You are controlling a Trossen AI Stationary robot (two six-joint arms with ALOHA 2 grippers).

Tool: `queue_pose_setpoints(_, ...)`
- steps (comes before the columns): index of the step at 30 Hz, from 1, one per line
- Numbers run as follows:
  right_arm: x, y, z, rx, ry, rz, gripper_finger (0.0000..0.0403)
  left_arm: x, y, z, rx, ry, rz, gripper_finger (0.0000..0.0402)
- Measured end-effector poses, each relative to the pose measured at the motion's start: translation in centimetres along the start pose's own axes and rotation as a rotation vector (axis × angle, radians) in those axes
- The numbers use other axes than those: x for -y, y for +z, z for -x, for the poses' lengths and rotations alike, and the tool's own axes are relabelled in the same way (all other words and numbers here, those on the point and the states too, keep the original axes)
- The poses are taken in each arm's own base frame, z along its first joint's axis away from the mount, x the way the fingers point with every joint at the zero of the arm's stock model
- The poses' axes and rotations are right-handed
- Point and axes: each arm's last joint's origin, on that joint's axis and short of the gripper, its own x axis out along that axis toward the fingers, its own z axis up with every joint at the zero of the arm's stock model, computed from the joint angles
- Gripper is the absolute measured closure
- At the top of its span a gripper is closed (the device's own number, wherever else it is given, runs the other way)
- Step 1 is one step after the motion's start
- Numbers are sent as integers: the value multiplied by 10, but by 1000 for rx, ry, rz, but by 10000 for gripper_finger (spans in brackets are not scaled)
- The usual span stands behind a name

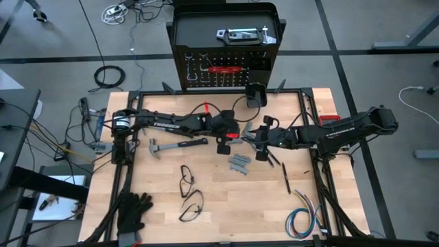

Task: Hang tools onto peg board
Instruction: Hang the T-shaped metric hex key on the pegboard

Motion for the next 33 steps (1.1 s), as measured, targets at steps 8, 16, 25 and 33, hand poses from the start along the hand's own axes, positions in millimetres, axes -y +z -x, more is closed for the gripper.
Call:
queue_pose_setpoints(8,0,0,0,-1,2,2,254,0,4,0,32,28,-10,401)
queue_pose_setpoints(16,0,0,0,-1,2,4,282,1,8,1,72,20,-9,401)
queue_pose_setpoints(25,0,0,0,1,-3,16,363,4,14,2,126,2,-7,401)
queue_pose_setpoints(33,1,-1,-1,-7,-9,23,397,4,14,1,119,10,6,401)
